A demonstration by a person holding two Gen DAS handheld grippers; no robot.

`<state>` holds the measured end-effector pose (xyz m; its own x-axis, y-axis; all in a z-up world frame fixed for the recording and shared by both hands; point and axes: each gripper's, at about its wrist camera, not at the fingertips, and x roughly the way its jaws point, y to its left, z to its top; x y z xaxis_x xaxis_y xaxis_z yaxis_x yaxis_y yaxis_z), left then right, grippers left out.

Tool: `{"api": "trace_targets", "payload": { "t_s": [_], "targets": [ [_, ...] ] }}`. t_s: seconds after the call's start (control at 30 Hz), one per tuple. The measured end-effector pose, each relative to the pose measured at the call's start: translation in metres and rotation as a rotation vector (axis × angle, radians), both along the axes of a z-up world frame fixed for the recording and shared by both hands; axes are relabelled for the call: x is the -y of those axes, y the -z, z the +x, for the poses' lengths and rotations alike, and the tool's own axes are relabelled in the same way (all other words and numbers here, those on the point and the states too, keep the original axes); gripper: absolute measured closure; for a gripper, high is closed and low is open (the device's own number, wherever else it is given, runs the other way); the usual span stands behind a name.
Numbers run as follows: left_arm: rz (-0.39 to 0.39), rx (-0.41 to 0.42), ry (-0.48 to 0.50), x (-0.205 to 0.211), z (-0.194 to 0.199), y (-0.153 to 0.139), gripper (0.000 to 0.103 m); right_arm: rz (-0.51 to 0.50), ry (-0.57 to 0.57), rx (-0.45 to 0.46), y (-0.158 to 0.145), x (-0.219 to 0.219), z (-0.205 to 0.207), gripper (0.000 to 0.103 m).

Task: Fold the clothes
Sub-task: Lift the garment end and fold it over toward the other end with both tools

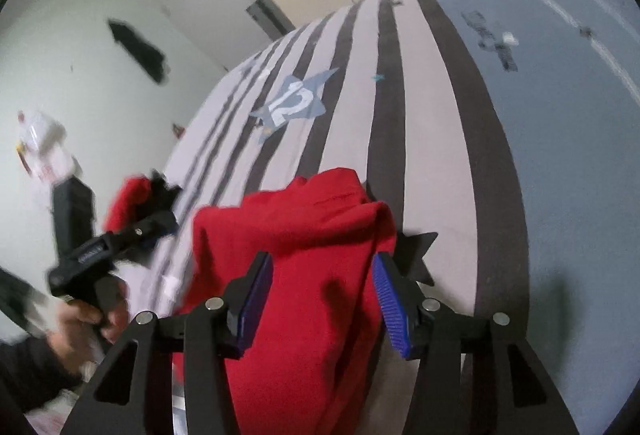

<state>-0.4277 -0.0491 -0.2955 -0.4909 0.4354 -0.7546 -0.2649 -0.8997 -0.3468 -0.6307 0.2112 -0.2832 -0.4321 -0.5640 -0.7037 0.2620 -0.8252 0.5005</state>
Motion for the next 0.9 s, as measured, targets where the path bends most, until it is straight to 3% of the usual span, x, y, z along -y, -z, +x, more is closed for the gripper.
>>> {"api": "trace_targets", "payload": {
  "t_s": [0.17,0.23,0.3,0.33,0.37,0.43,0.63,0.77,0.9],
  "targets": [
    [-0.084,-0.045,0.063,-0.022,0.004,0.01,0.039,0.074,0.01,-0.04,0.008,0.021,-0.009,0.054],
    [-0.094,-0.017,0.067,-0.026,-0.004,0.019,0.063,0.113,0.032,-0.013,0.017,0.025,-0.019,0.055],
    [-0.097,0.004,0.071,-0.029,-0.01,0.027,0.073,0.088,0.05,0.035,0.03,0.023,-0.027,0.063],
    [-0.094,0.005,0.074,-0.029,-0.01,0.03,0.085,0.074,0.053,0.045,0.034,0.022,-0.03,0.073],
    [-0.089,0.005,0.074,-0.03,-0.01,0.03,0.087,0.068,0.055,0.045,0.037,0.022,-0.033,0.085],
    [-0.076,0.0,0.07,-0.03,-0.009,0.028,0.091,0.071,0.056,0.04,0.039,0.023,-0.036,0.095],
    [-0.064,-0.059,0.046,-0.023,-0.007,0.008,0.093,0.066,0.084,-0.05,0.014,0.019,-0.038,0.099],
    [-0.046,-0.055,0.027,-0.019,-0.021,0.008,0.093,0.063,0.102,-0.056,0.01,0.016,-0.055,0.099],
    [-0.084,-0.047,0.036,-0.028,-0.043,0.017,0.093,0.096,0.085,-0.038,0.02,0.027,-0.069,0.099]
  ]
}}
